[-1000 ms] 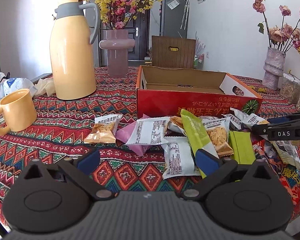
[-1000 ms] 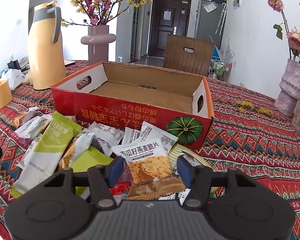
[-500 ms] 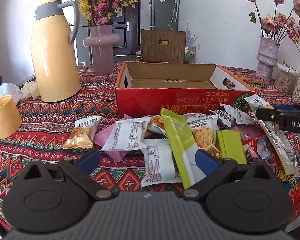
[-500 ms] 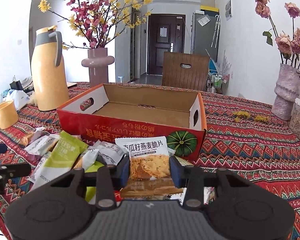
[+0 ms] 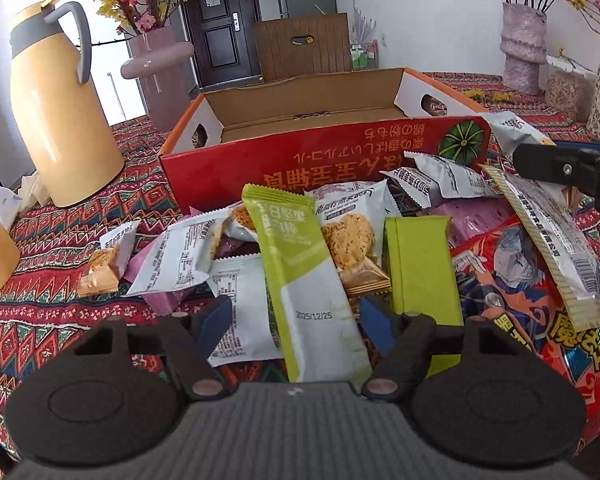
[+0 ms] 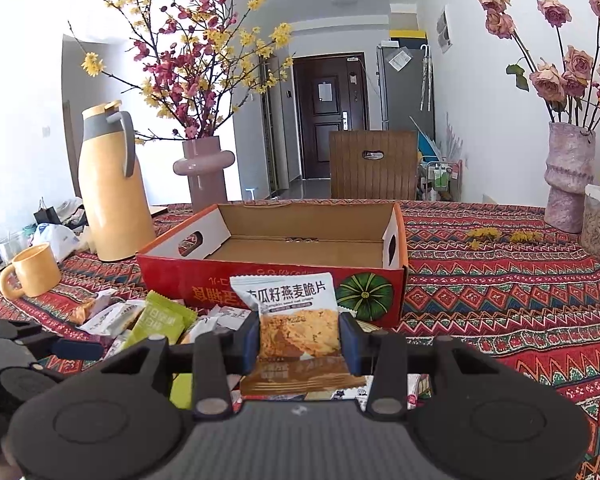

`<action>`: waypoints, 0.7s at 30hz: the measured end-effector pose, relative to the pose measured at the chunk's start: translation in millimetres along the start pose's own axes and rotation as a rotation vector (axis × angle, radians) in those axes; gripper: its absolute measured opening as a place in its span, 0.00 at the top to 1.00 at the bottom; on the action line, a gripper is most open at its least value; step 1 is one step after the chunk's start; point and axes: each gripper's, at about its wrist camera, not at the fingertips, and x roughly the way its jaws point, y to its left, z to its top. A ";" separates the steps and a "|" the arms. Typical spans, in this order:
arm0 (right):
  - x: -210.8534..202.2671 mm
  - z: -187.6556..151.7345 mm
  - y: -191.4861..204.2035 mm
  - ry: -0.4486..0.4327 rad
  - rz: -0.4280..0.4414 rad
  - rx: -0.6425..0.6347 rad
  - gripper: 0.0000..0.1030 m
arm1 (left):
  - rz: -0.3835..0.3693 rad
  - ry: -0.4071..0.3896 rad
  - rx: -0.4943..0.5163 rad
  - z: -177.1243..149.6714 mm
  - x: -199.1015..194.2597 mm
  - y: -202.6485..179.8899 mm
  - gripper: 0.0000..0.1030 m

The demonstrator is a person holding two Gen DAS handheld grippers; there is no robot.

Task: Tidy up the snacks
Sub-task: 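Grasp the pumpkin-seed oat crisp packet with the right gripper while the left gripper grasps the green bar, then carry both snacks into the box and open both grippers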

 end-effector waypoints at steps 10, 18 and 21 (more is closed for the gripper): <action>-2.7 -2.2 -2.8 -0.008 0.024 0.022 0.61 | 0.012 0.010 0.012 1.2 -1.4 -4.6 0.60; -7.0 -2.7 -1.2 -0.012 0.019 0.030 0.61 | -0.003 -0.036 -0.018 4.0 -14.8 6.4 0.62; -9.1 -2.0 1.0 -0.016 0.018 0.028 0.61 | -0.009 -0.057 -0.030 5.8 -20.8 11.1 0.63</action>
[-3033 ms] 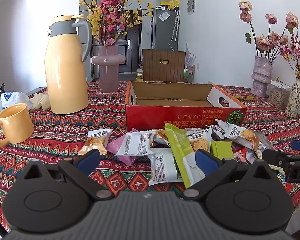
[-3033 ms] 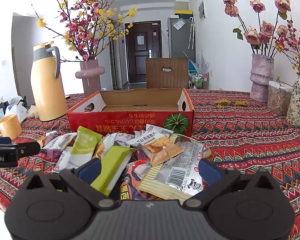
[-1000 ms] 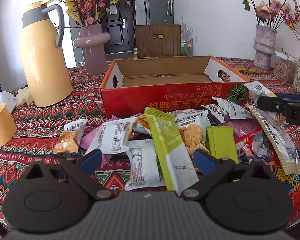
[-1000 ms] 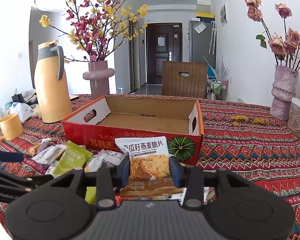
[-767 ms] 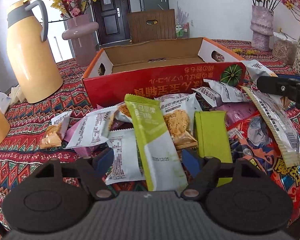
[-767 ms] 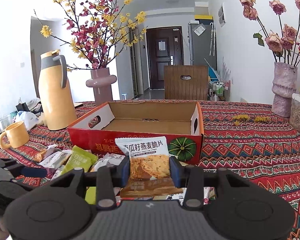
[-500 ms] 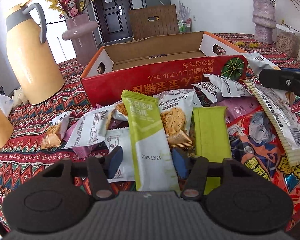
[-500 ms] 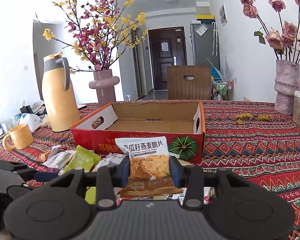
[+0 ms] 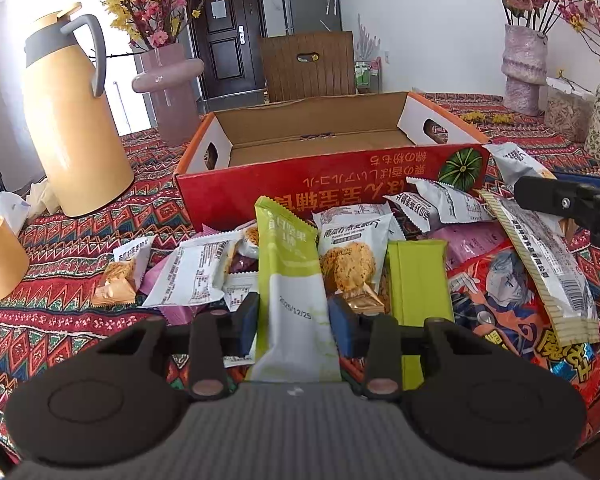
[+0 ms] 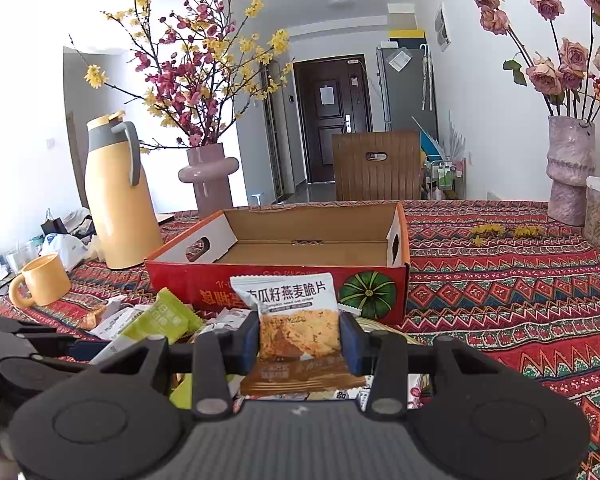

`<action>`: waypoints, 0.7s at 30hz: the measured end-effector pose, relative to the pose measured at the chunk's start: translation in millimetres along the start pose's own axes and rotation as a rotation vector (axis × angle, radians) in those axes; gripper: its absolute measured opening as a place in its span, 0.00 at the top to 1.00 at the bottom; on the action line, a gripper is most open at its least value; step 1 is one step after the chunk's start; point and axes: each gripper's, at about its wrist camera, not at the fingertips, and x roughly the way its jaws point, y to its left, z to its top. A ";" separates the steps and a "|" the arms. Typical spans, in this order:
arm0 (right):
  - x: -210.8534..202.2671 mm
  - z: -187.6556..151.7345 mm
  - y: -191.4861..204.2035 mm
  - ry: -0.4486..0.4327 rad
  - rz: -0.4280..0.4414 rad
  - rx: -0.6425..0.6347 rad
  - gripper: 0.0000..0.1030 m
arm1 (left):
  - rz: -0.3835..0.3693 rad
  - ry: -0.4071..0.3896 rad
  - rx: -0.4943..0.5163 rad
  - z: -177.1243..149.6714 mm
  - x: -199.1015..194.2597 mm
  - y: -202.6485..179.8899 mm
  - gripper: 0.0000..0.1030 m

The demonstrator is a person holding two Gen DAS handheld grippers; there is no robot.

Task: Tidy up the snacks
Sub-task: 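Carry both snacks into the box and open both grippers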

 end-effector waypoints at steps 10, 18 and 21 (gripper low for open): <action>1.5 8.8 5.7 -0.014 -0.006 -0.007 0.61 | -0.028 -0.067 -0.028 17.3 -15.5 13.8 0.83; 9.4 16.0 8.7 -0.014 -0.011 -0.016 0.61 | -0.042 -0.104 -0.051 29.8 -17.8 25.7 0.83; 13.7 21.5 9.6 -0.015 -0.016 -0.020 0.61 | -0.047 -0.127 -0.066 38.7 -21.0 32.2 0.83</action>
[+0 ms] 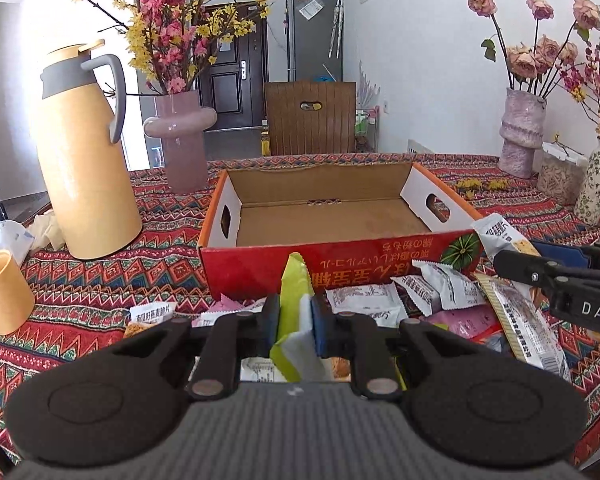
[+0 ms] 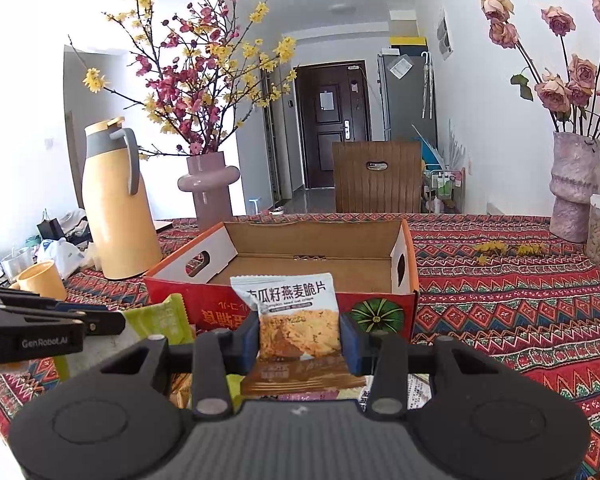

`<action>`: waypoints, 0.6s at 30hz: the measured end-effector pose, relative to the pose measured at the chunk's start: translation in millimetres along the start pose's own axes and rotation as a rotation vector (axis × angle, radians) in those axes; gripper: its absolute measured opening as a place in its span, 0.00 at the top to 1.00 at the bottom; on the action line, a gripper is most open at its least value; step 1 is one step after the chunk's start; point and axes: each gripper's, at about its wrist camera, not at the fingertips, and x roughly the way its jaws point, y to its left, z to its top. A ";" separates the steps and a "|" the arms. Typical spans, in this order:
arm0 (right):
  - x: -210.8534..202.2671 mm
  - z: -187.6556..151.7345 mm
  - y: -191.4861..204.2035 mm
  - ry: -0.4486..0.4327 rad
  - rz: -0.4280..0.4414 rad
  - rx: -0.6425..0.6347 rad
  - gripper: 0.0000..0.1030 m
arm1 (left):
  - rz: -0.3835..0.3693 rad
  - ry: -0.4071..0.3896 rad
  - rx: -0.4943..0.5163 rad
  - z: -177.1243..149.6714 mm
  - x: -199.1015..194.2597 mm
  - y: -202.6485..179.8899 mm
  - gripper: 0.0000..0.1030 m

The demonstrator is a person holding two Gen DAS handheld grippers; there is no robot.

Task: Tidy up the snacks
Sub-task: 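Carry both snacks into the box and open both grippers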

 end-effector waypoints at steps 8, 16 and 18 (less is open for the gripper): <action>11.6 16.2 1.5 -0.012 -0.011 -0.016 0.61 | -0.019 -0.041 -0.017 24.5 2.5 9.4 0.83; 33.6 45.8 -1.7 -0.020 -0.036 -0.076 0.61 | -0.011 -0.100 -0.020 58.2 12.4 13.0 0.83; 41.0 54.8 -3.4 -0.021 -0.044 -0.095 0.61 | -0.007 -0.114 -0.019 68.1 17.0 13.6 0.83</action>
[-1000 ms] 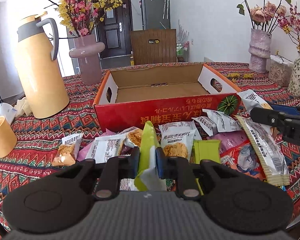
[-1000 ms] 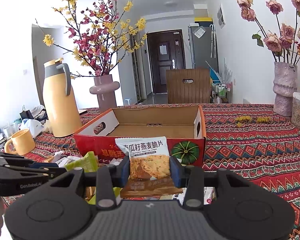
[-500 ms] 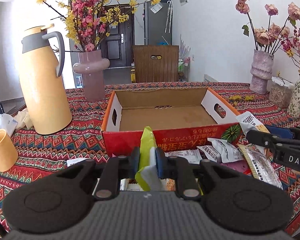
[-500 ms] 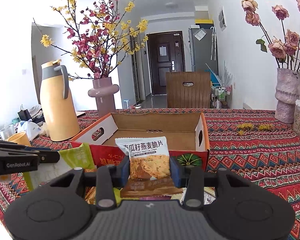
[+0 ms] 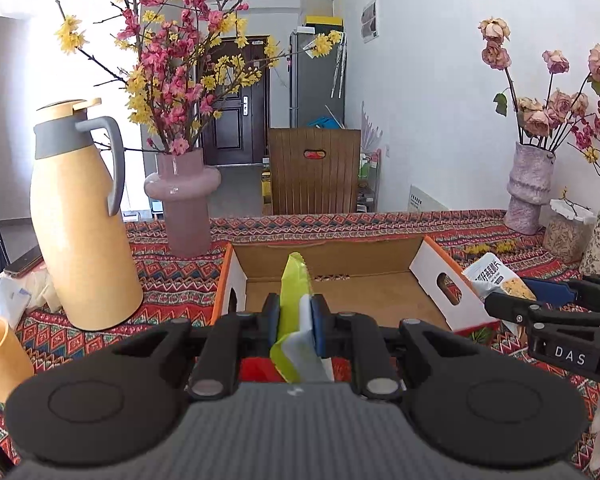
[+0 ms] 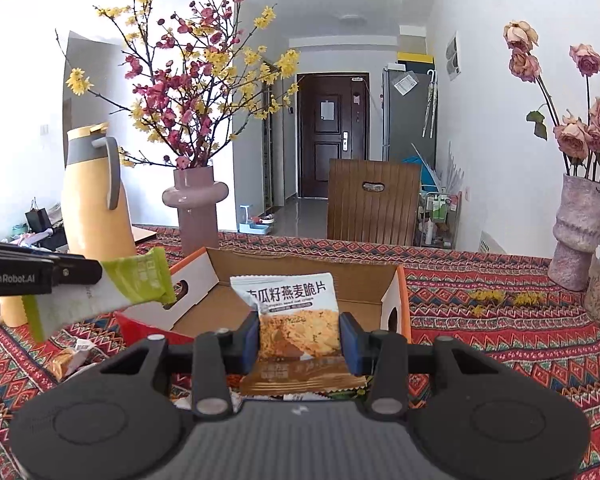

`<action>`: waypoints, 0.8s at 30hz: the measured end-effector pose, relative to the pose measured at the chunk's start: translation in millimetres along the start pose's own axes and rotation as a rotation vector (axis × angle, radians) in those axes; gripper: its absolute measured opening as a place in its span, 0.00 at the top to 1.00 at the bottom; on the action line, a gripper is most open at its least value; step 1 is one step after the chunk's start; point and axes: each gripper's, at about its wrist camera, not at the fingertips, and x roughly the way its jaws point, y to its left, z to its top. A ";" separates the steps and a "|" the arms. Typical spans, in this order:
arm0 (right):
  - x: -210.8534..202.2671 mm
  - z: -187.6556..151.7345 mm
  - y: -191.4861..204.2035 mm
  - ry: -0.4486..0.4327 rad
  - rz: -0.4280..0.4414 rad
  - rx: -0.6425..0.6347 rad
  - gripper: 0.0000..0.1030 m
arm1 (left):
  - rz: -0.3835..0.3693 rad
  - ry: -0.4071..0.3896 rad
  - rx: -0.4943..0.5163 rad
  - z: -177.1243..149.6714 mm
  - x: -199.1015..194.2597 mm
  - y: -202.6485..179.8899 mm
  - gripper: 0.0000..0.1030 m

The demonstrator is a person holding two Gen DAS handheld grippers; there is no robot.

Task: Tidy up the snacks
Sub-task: 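Carry both snacks into the box and open both grippers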

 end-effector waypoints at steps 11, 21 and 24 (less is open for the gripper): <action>75.1 33.9 -6.9 0.092 -0.046 -0.056 0.61 | 0.017 0.015 -0.014 28.3 58.6 5.5 0.83; 148.5 32.1 2.8 0.243 -0.076 -0.114 0.61 | 0.079 0.129 -0.054 28.6 132.5 21.9 0.83; 163.7 25.7 4.1 0.283 -0.084 -0.116 0.61 | 0.086 0.160 -0.053 22.1 144.4 23.9 0.83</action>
